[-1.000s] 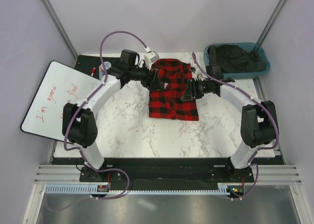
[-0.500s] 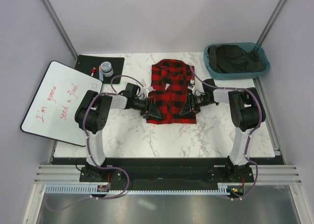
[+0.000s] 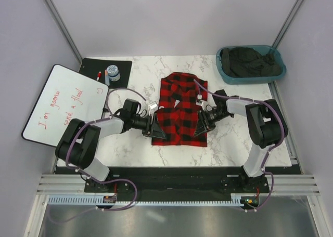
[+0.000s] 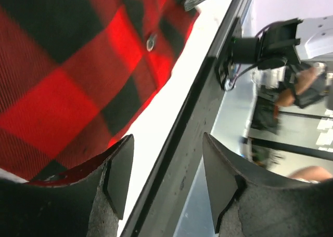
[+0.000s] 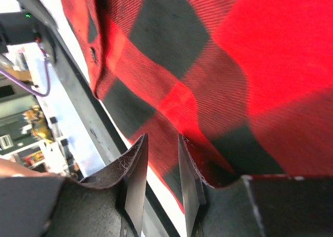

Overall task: Fold and stack the long sleeve shirts
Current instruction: Fold the shirt

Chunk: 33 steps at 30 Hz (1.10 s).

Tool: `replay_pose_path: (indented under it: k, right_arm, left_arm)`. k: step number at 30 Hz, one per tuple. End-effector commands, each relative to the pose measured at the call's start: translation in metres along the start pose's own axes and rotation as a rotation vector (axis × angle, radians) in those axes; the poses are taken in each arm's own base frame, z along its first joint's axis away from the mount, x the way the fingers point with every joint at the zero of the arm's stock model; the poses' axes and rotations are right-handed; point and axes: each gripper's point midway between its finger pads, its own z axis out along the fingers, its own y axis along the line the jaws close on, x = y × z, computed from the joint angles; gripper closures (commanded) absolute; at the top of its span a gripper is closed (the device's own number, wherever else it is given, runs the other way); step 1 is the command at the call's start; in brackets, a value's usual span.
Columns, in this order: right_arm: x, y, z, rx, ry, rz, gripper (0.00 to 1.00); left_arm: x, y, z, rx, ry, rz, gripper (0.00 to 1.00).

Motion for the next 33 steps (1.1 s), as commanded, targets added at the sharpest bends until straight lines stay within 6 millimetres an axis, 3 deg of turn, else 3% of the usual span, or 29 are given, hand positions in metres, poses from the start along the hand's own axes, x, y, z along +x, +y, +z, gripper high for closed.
replay_pose_path:
  k: [1,2,3,4,5,6,8,9,10,14,19,27,30,31,32,33]
  right_arm:
    - [-0.030,0.008,-0.039,0.038,-0.038,-0.133,0.62]
    - [-0.044,0.014,-0.045,0.037,-0.068,-0.152,0.62]
    - [-0.052,0.014,-0.048,0.058,-0.085,-0.150,0.62]
    - [-0.065,0.015,-0.052,0.077,-0.108,-0.166,0.61]
    - [-0.071,0.010,-0.055,0.111,-0.119,-0.167,0.61]
    - [-0.079,0.000,-0.058,0.183,-0.134,-0.168,0.61]
    - [-0.095,-0.011,-0.066,0.261,-0.163,-0.181,0.60]
    - [-0.102,-0.021,-0.071,0.322,-0.176,-0.183,0.60]
    - [-0.111,-0.025,-0.074,0.347,-0.188,-0.188,0.59]
    - [-0.127,-0.046,-0.085,0.462,-0.202,-0.187,0.55]
    - [-0.125,-0.061,-0.083,0.497,-0.180,-0.161,0.50]
    - [-0.116,-0.056,-0.060,0.367,-0.152,-0.104,0.51]
    - [-0.117,-0.053,-0.057,0.334,-0.155,-0.105,0.58]
    - [-0.117,-0.053,-0.057,0.334,-0.155,-0.105,0.72]
    - [-0.117,-0.052,-0.058,0.335,-0.158,-0.107,0.80]
    - [-0.117,-0.051,-0.061,0.335,-0.163,-0.109,0.87]
  left_arm:
    - [-0.045,-0.028,-0.018,-0.053,-0.095,0.223,0.39]
    - [-0.066,-0.036,-0.022,-0.075,-0.123,0.284,0.39]
    - [-0.078,-0.021,-0.023,-0.158,-0.130,0.339,0.39]
    - [-0.095,-0.022,-0.027,-0.201,-0.141,0.377,0.41]
    - [-0.102,-0.015,-0.028,-0.245,-0.136,0.390,0.42]
    - [-0.110,0.005,-0.027,-0.321,-0.116,0.432,0.42]
    - [-0.128,0.012,-0.030,-0.377,-0.081,0.506,0.42]
    - [-0.130,0.029,-0.026,-0.410,-0.046,0.505,0.41]
    - [-0.144,0.023,-0.027,-0.408,-0.039,0.550,0.39]
    - [-0.152,0.039,-0.016,-0.437,0.103,0.691,0.34]
    - [-0.164,0.037,0.005,-0.374,0.146,0.794,0.30]
    - [-0.168,0.047,0.027,-0.392,0.193,0.824,0.34]
    - [-0.163,0.047,0.034,-0.372,0.214,0.842,0.37]
    - [-0.162,0.045,0.036,-0.357,0.217,0.848,0.40]
    - [-0.160,0.041,0.038,-0.332,0.217,0.853,0.47]
    - [-0.160,0.036,0.038,-0.322,0.212,0.861,0.61]
